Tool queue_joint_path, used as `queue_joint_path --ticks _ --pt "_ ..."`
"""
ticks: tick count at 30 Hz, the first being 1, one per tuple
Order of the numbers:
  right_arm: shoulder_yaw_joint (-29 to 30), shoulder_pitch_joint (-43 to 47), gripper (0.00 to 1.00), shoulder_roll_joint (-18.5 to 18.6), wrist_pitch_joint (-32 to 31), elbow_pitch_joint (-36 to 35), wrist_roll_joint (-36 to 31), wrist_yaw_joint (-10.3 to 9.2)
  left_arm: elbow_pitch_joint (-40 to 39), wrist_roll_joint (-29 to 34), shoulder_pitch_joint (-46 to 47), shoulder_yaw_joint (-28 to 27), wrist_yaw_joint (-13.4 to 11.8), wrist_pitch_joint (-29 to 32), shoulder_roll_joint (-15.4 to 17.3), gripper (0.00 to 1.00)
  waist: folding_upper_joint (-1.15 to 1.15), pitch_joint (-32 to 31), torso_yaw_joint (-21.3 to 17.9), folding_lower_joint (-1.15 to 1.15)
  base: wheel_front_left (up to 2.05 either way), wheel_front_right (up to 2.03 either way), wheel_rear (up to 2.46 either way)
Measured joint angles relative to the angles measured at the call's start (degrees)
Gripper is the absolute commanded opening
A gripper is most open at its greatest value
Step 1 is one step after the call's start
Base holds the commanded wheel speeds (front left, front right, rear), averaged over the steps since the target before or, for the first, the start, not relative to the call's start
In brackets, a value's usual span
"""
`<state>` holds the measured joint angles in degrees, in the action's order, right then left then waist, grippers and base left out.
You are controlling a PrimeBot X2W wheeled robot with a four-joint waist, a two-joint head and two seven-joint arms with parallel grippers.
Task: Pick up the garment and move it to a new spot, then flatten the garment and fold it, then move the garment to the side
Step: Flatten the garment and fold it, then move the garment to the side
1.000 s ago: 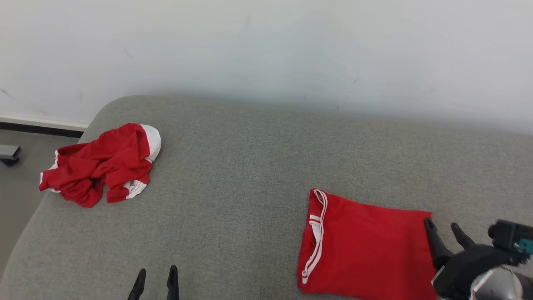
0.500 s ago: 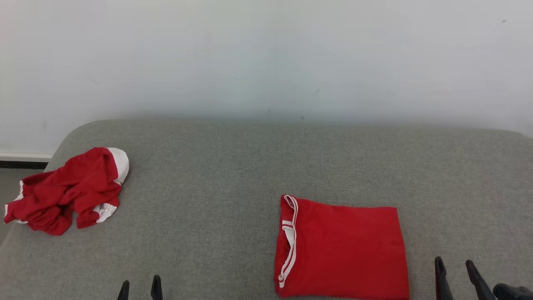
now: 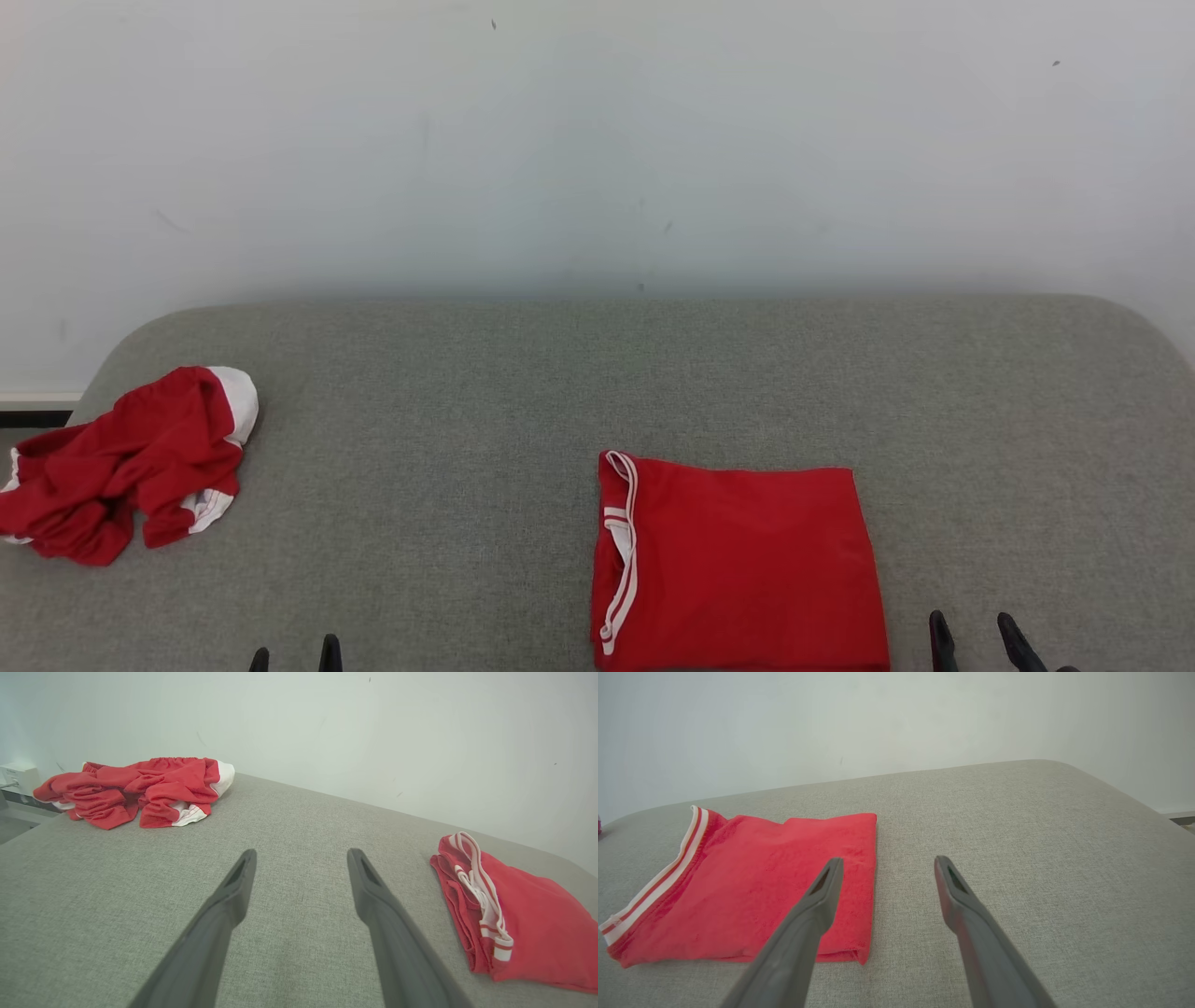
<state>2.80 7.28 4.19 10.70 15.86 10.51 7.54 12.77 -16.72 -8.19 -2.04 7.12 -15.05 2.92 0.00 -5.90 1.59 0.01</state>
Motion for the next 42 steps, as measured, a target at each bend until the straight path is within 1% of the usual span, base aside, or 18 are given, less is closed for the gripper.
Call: queue_joint_path --ticks 5,21,32,34,36,37,38,39,42 --pt "-0.6 -0.2 1.0 -0.7 0.2 1.0 -0.4 0.0 0.4 -0.6 0.0 0.2 0.0 0.0 0.0 1.0 0.0 0.0 -0.4 0.0 0.0 0.0 0.0" --pt "-1.2 -0.8 1.0 -1.2 0.5 2.5 0.6 0.0 1.0 -0.7 -0.1 1.7 0.3 0.0 0.0 1.0 -0.01 0.9 -0.3 -0.01 0.0 0.0 0.0" --pt "-1.7 -1.7 1.0 -1.2 0.4 1.6 -0.2 0.0 0.9 -0.9 0.0 1.7 0.3 0.0 0.0 1.0 -0.01 1.7 0.1 -0.01 0.0 0.0 0.0" --pt "-2.4 -2.3 1.0 -1.2 -0.8 0.6 -0.1 0.0 0.8 -0.9 0.0 1.9 0.3 0.0 0.0 1.0 -0.01 1.9 0.2 -0.01 0.0 0.0 0.0" --pt "-2.8 -3.7 1.0 -1.0 -3.9 -0.1 0.5 0.0 0.7 -1.0 0.0 2.1 0.3 0.0 0.0 1.0 0.0 2.2 0.4 -0.01 0.0 0.0 0.0" --pt "-3.0 -4.5 1.0 -0.3 -5.8 -0.4 0.7 0.0 0.6 -1.0 0.0 2.2 0.3 0.0 0.0 1.0 -0.01 2.4 0.5 -0.01 0.0 0.0 0.0" --pt "-2.0 -6.8 1.0 0.9 -9.9 -1.1 1.2 0.0 0.5 -1.0 0.2 2.5 0.3 0.0 0.0 1.0 0.0 2.9 0.8 -0.01 0.0 0.0 0.0" --pt "-1.4 -8.3 1.0 1.5 -11.9 -1.6 1.3 0.0 0.4 -1.0 0.3 2.8 0.3 0.0 0.0 1.0 0.0 3.1 0.9 -0.01 0.0 0.0 0.0" --pt "1.8 -12.4 1.0 1.6 -19.5 -1.7 3.1 0.0 0.3 -1.0 0.6 3.5 0.3 0.0 0.0 1.0 -0.01 3.8 1.6 -0.01 0.0 0.0 0.0"
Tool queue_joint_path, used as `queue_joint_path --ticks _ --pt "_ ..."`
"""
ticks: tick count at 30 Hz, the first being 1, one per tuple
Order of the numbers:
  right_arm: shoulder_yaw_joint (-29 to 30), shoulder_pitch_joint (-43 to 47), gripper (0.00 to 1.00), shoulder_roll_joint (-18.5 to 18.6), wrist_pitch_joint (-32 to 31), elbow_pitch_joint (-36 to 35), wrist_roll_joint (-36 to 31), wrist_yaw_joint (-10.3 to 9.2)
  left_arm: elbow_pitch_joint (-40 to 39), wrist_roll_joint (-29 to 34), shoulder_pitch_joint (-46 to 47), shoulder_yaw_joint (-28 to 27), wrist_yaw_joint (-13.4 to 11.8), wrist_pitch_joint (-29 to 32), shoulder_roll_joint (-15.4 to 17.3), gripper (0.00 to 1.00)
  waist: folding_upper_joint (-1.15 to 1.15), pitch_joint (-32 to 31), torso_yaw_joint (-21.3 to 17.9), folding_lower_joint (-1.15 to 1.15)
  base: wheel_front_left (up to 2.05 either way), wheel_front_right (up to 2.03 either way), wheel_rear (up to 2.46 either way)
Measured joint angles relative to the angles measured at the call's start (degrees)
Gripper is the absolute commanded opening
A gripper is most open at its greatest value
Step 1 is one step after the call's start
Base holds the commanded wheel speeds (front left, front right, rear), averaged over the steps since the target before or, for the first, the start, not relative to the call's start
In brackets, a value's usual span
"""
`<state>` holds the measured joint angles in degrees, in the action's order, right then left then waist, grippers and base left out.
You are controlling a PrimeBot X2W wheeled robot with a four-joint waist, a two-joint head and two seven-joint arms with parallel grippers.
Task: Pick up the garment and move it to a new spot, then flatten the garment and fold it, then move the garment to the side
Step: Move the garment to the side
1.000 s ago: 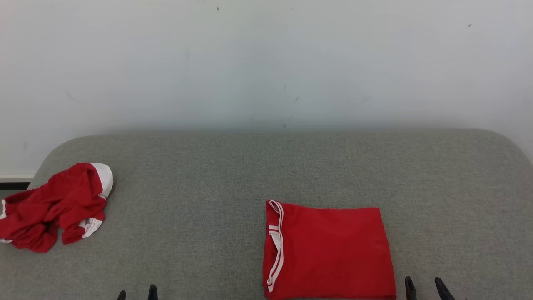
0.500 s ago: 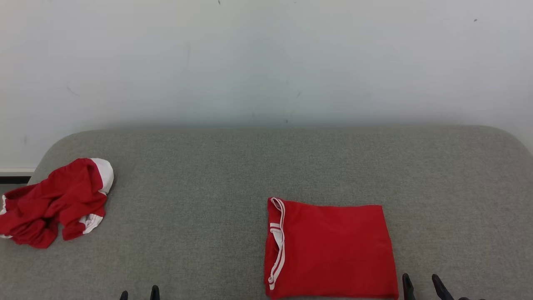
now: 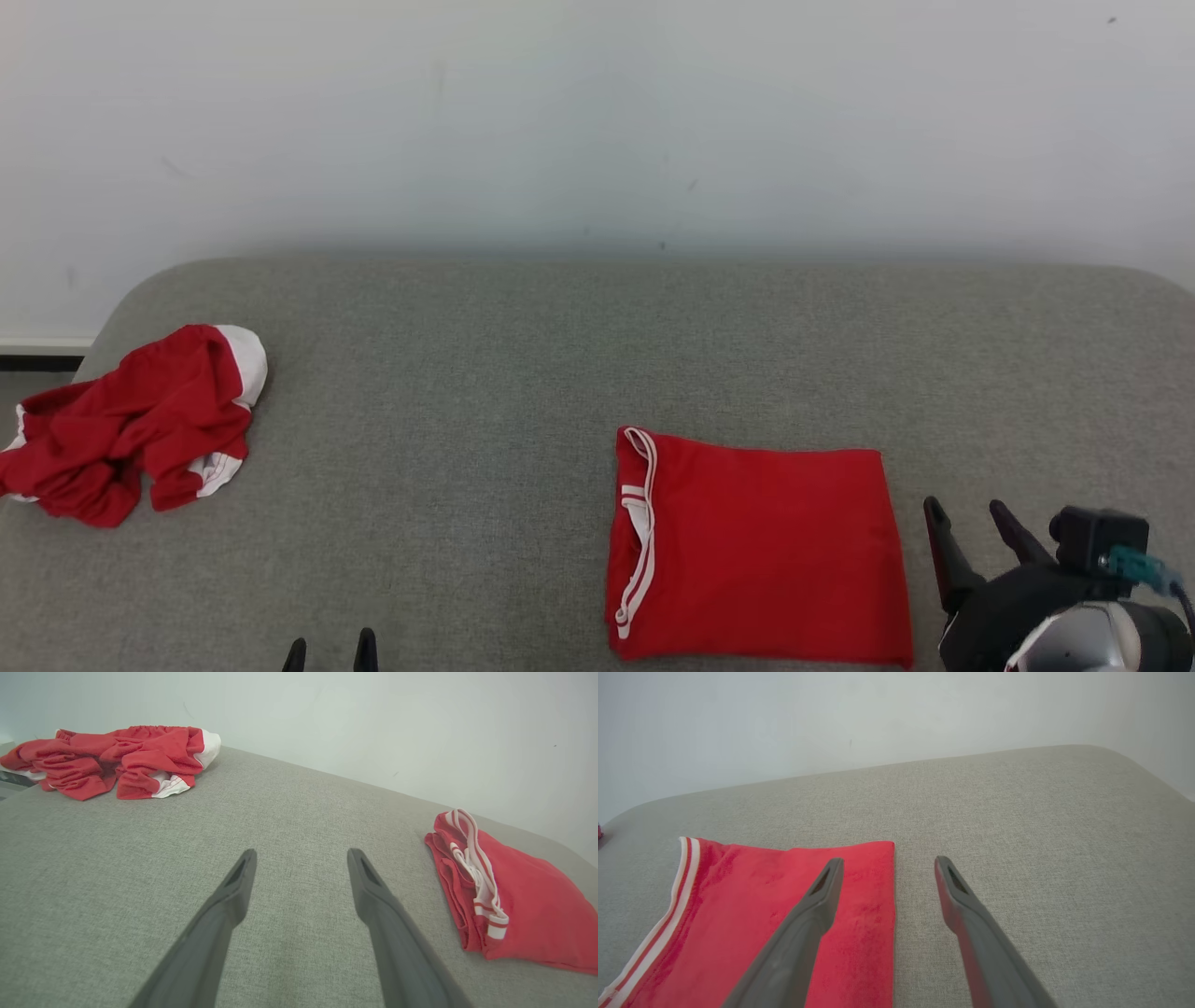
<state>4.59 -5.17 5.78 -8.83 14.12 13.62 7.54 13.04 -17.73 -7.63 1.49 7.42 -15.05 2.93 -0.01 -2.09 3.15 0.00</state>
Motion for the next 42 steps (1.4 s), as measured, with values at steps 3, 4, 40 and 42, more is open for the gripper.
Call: queue_joint_path --ticks 3,4,40,42 --pt "2.5 -3.1 1.0 0.0 -7.6 1.3 -0.1 0.0 0.1 0.0 0.5 1.0 0.0 0.0 0.0 1.0 0.0 0.7 1.0 0.0 0.0 0.0 0.0" --pt "3.2 -3.8 1.0 0.0 -9.9 1.8 -0.2 0.0 0.2 0.0 0.7 1.3 0.0 0.0 0.0 1.0 0.0 0.9 1.4 0.0 0.0 0.0 0.0" --pt "-12.9 -19.0 0.0 14.8 -33.1 4.4 -2.1 0.02 -4.4 -0.2 7.0 1.9 0.0 0.0 0.0 1.0 0.0 12.9 3.3 -0.01 0.0 0.0 0.0" --pt "-14.6 -20.8 0.0 17.4 -33.3 3.9 -1.5 0.02 -4.8 0.2 7.3 1.7 0.1 0.0 0.0 1.0 0.0 13.6 2.0 -0.01 0.0 0.0 0.0"
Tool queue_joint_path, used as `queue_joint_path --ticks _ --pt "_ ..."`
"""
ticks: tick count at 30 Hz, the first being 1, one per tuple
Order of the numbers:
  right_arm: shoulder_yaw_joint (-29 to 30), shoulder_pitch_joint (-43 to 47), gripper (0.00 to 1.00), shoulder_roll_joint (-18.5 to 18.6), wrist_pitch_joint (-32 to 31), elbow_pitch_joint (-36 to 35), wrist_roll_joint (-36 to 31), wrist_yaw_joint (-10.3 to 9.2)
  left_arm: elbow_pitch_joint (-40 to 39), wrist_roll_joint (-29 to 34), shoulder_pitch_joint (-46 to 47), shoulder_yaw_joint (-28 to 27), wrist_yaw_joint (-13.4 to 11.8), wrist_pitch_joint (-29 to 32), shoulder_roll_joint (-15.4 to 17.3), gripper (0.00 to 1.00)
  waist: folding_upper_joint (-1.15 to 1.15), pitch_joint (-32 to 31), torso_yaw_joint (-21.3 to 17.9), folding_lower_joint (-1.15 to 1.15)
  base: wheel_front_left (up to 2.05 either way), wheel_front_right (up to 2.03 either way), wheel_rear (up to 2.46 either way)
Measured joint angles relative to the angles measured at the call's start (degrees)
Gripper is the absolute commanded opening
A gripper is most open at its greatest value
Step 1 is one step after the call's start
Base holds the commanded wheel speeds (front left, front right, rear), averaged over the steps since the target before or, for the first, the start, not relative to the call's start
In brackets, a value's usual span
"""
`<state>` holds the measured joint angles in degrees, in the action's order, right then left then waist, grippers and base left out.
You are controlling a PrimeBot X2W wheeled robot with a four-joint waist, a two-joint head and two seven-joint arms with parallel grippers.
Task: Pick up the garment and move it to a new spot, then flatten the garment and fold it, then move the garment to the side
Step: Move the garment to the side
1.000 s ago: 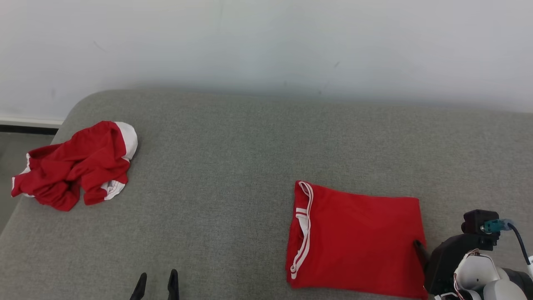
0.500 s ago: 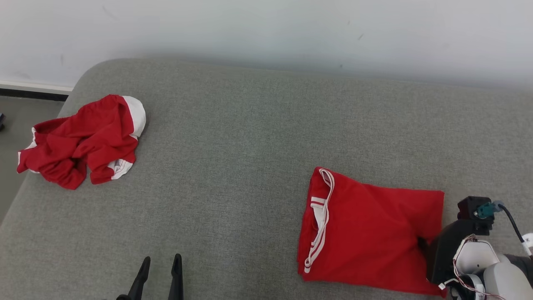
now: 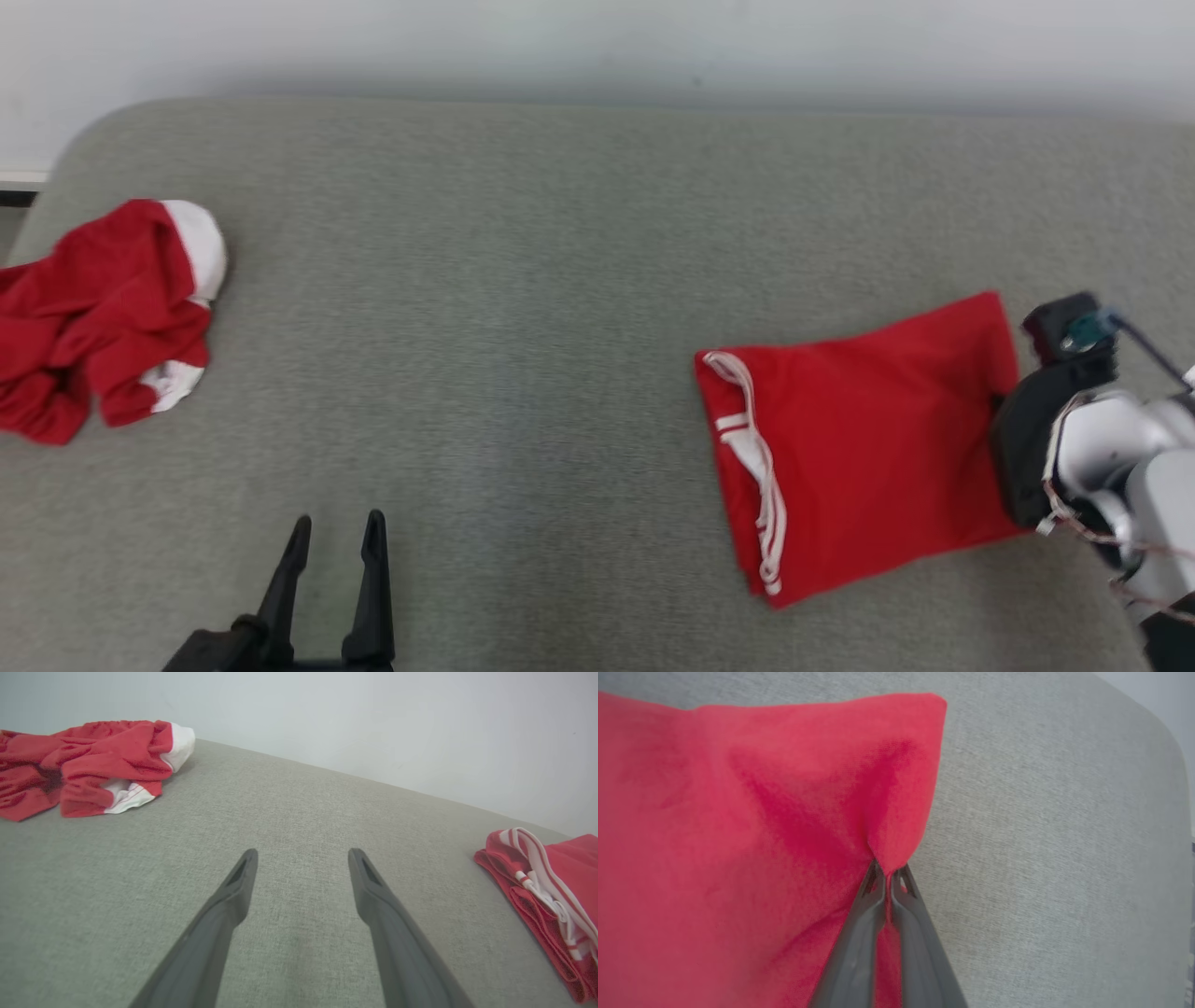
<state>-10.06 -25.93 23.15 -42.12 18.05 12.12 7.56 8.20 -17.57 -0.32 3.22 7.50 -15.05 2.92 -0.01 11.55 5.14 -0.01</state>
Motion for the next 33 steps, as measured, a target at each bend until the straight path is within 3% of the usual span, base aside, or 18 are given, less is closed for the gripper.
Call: queue_joint_path --ticks 5,15,25,33 --pt "-1.2 -3.7 0.0 5.1 0.4 -0.4 1.9 0.0 -1.8 2.1 2.5 -0.2 0.0 0.0 0.0 1.0 0.0 2.2 -3.7 0.0 0.0 0.0 0.0" --pt "3.7 -6.8 0.0 11.9 6.6 3.0 1.9 0.0 -7.1 4.6 7.7 0.0 0.0 0.0 2.3 1.0 0.0 8.0 -11.1 0.0 0.0 0.0 0.0" --pt "6.4 -13.2 0.0 10.9 14.9 5.9 -2.2 0.0 -10.4 5.4 11.4 1.5 0.0 0.0 6.1 1.0 -0.01 14.9 -17.3 0.0 0.0 0.0 0.0" --pt "7.6 -17.2 0.0 10.8 19.6 9.8 -5.6 0.0 -11.2 6.1 12.9 2.4 0.0 0.0 7.2 1.0 0.0 19.1 -21.0 0.0 0.0 0.0 0.0"
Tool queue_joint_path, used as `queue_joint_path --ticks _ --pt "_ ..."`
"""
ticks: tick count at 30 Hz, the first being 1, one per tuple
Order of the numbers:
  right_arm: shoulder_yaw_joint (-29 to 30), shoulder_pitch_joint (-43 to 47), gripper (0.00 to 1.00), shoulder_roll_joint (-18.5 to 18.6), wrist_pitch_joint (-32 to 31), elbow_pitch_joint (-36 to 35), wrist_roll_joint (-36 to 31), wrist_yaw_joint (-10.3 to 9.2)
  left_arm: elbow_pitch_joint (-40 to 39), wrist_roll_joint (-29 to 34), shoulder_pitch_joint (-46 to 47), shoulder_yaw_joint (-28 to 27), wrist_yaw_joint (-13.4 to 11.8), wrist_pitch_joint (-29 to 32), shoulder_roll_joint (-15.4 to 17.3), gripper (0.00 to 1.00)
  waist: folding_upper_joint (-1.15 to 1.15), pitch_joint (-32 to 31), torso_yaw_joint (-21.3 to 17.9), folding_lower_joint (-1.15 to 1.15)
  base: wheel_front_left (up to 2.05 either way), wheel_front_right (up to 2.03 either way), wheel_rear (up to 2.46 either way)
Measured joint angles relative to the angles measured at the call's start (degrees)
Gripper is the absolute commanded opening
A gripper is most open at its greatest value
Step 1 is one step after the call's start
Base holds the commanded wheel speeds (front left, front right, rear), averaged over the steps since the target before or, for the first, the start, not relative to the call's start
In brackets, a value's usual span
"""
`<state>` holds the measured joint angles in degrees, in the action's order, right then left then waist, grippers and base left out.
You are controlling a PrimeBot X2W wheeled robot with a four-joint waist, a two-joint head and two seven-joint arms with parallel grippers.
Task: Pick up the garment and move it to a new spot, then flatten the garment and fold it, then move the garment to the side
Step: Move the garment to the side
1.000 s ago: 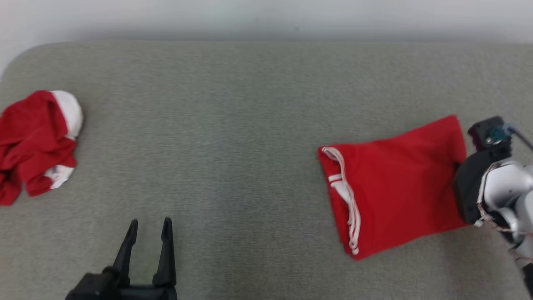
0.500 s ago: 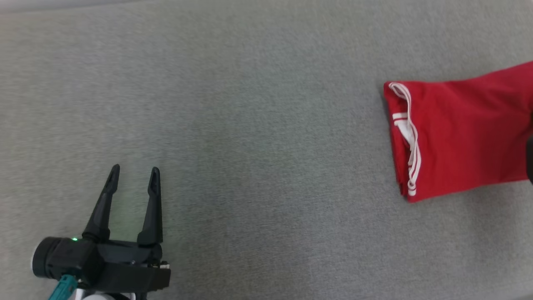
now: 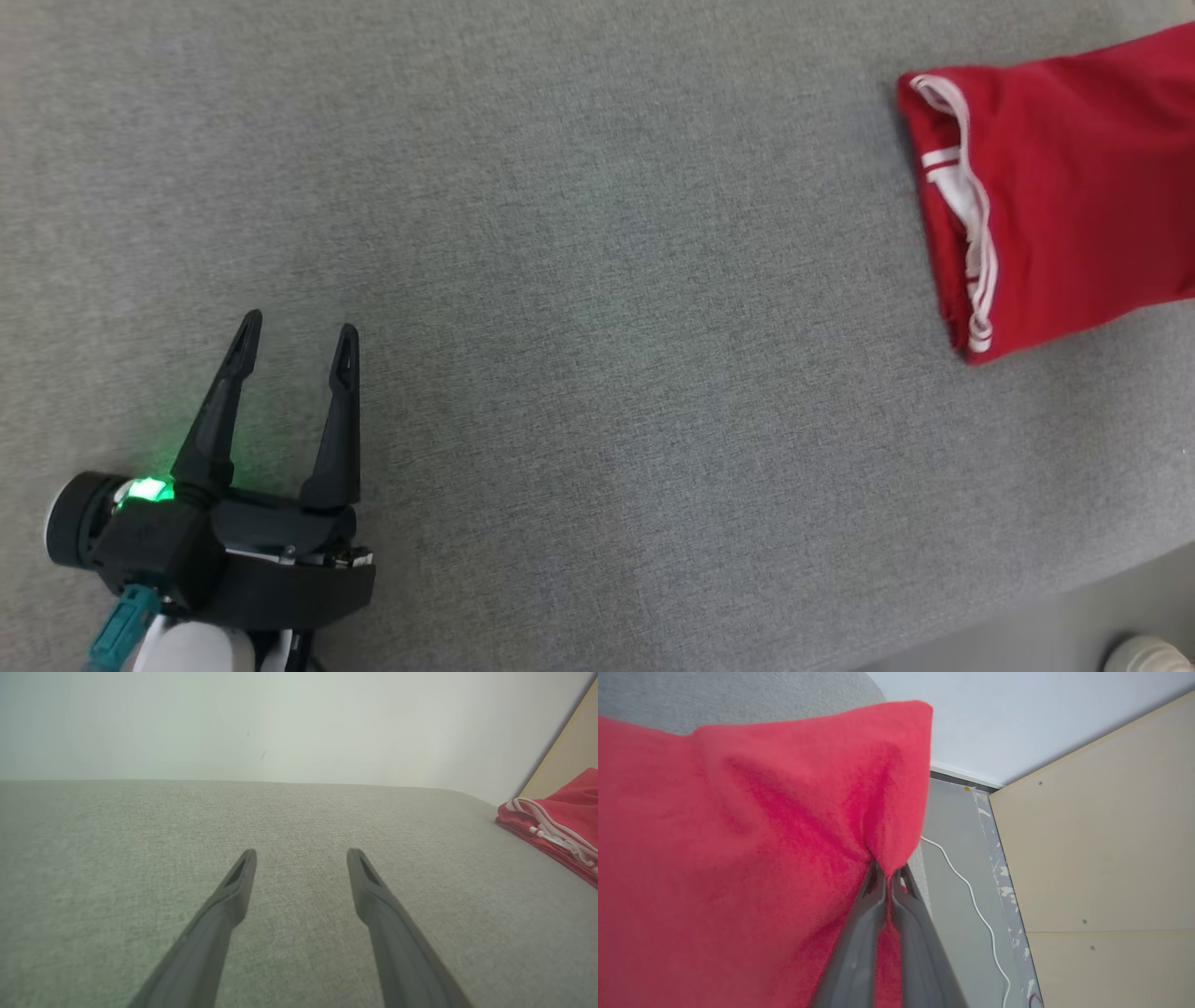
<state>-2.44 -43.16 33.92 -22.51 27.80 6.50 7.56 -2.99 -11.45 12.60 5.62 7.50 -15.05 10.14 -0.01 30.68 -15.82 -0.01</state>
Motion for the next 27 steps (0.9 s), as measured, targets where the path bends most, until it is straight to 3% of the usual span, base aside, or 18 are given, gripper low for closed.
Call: queue_joint_path --ticks 15,16,17,18,27 --pt "1.6 -0.7 0.0 0.4 2.6 -0.4 -4.4 0.0 0.0 0.3 0.7 0.6 0.0 -0.1 0.2 1.0 0.01 1.6 -0.4 0.01 0.0 0.0 0.0" --pt "1.8 -0.3 0.06 0.4 2.6 -0.6 -4.6 0.0 0.2 0.2 0.7 0.6 0.0 -0.1 0.1 1.0 0.01 1.3 -0.3 0.01 0.0 0.0 0.0" --pt "1.8 0.2 0.3 0.3 2.7 -0.8 -4.7 0.0 0.4 0.2 0.6 0.6 0.0 -0.1 -0.1 1.0 0.01 1.0 -0.2 0.01 0.0 0.0 0.0" --pt "2.3 0.6 1.0 -0.1 2.9 -1.1 -4.8 0.0 0.6 0.0 0.6 0.6 0.0 0.0 -0.4 1.0 0.01 0.6 -0.1 0.0 0.0 0.0 0.0" --pt "4.0 4.7 1.0 -3.5 6.3 -4.5 -3.7 0.01 2.8 -1.2 -1.6 -0.1 0.0 0.0 -2.5 1.0 0.01 -4.1 1.2 0.01 0.0 0.0 0.0"
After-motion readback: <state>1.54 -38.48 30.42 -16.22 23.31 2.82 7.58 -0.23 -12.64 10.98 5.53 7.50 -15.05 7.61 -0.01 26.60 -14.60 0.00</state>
